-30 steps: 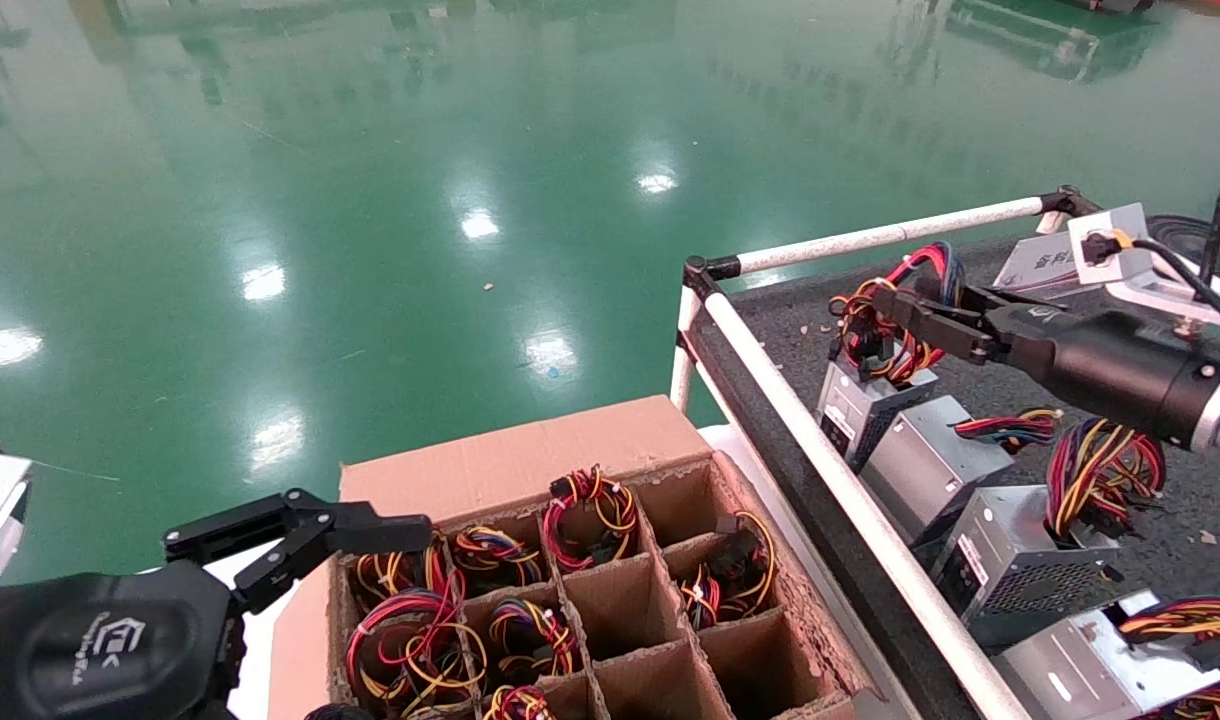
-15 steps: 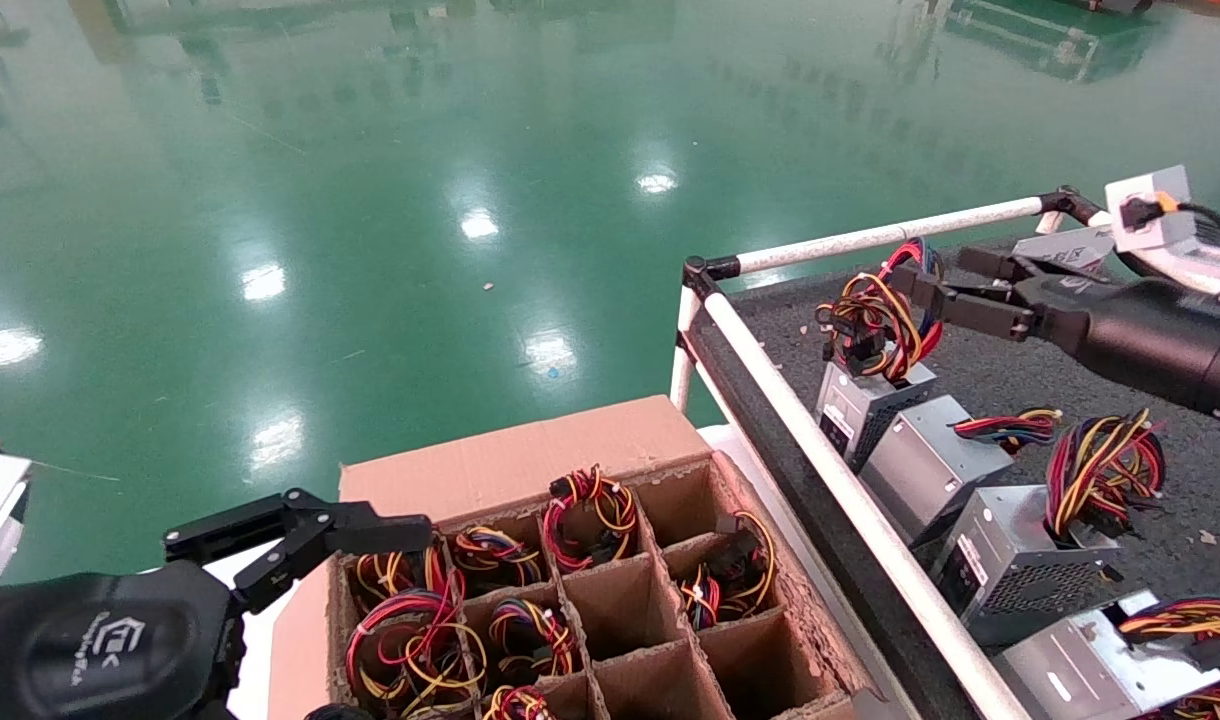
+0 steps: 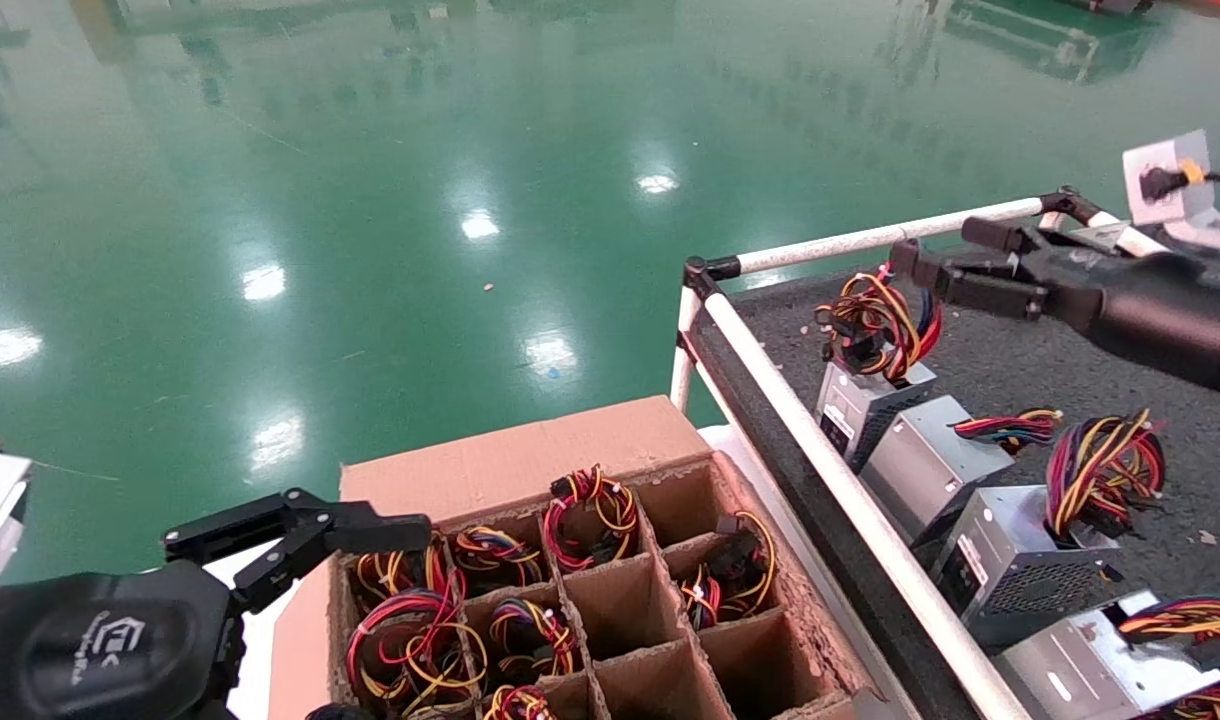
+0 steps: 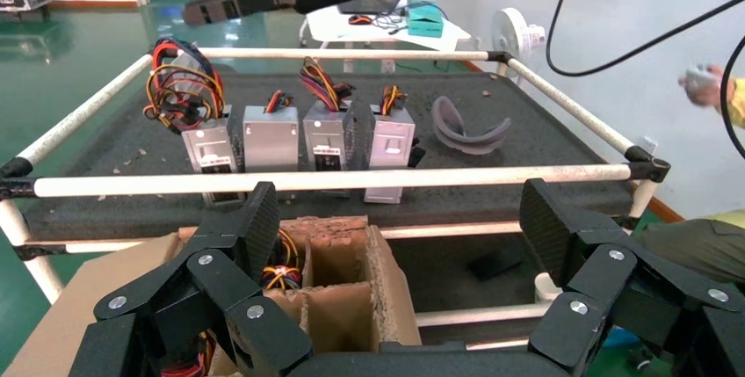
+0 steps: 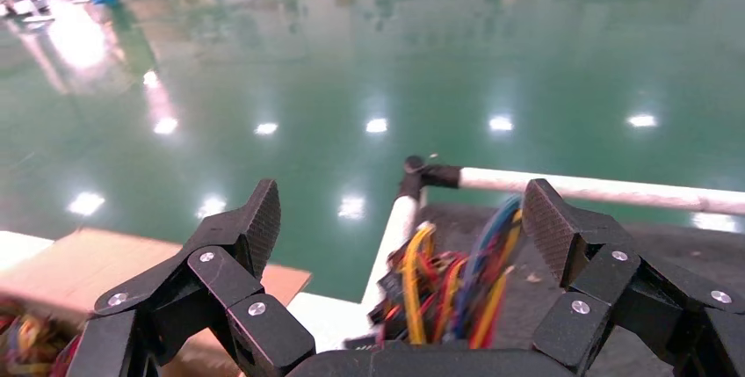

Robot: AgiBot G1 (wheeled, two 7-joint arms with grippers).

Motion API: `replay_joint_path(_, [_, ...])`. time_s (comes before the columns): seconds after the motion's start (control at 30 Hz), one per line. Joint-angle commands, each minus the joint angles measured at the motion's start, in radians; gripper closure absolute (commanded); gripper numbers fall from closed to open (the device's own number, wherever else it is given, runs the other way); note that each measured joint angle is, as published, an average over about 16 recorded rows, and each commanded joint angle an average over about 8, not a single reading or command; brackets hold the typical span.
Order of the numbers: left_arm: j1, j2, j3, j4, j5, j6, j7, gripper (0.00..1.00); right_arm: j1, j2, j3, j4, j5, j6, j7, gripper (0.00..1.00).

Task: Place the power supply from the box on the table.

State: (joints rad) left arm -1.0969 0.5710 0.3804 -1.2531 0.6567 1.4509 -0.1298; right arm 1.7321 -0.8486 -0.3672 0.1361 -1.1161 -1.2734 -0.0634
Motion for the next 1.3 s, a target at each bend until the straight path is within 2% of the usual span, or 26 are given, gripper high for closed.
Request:
replay_joint_path(0.03, [0.0,0.0,0.0,0.0,0.0,0.0,0.0,0.0,-0.023,0.008,0.003,0.04,0.013,-0.008,0.009,0.0])
replay_joint_path(1.3, [0.0,0.0,0.0,0.0,0.0,0.0,0.0,0.0,-0.488,0.176,0.065,0.853,0.286,-0.165,0.186,0.0])
